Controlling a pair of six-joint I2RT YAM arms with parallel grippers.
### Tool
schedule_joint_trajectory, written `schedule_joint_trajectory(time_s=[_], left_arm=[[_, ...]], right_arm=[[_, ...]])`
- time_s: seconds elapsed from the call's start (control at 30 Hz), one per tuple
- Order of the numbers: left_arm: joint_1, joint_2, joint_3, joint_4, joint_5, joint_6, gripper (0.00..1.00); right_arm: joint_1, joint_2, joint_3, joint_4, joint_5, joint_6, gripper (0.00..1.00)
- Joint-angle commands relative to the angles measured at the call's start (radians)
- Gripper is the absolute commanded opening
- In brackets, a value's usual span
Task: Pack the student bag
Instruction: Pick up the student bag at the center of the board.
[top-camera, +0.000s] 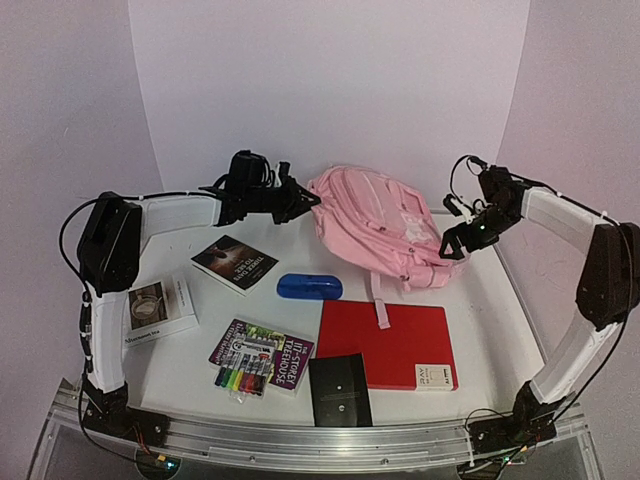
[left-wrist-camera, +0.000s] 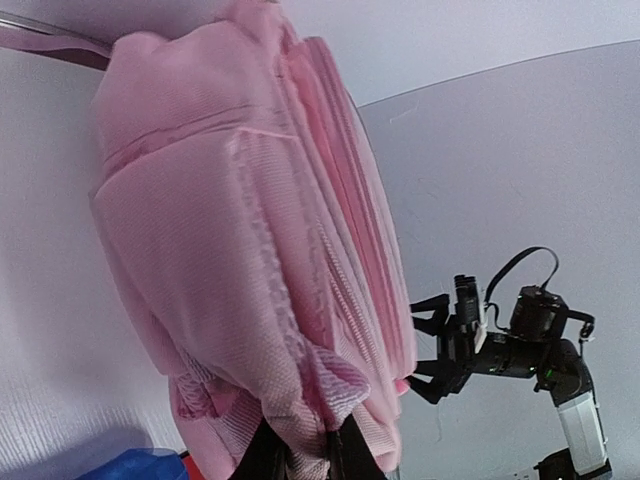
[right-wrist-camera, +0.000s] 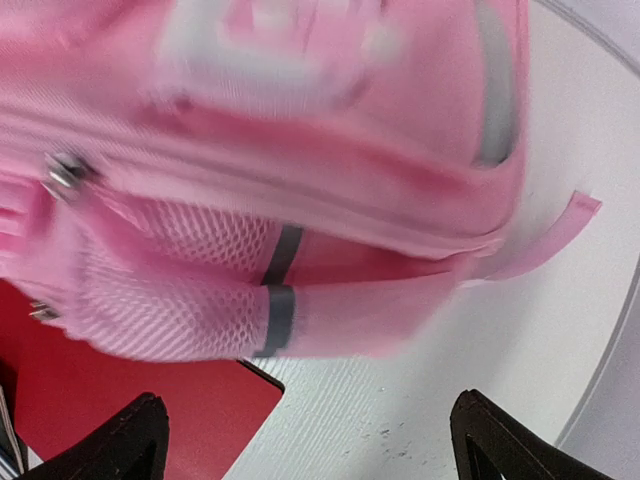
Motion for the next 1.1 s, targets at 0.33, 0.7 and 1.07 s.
schedule_joint_trajectory(time_s=[0.33,0.7,1.07], left_arm=[[-0.013,-0.082,0.044,0.144,0.084,0.031,0.00],[-0.014,-0.068,0.054,0.147,0.105,0.018,0.00],[-0.014,-0.066,0.064,0.123,0.112,0.029,0.00]], right_arm=[[0.097,-0.078,0.055,0.019,-0.144,-0.028,0.98],[0.398,0.106,0.303,0.108,-0.023,0.014,0.85],[0.535,0.287,0.436,0.112,0.212,-0.020,0.63]])
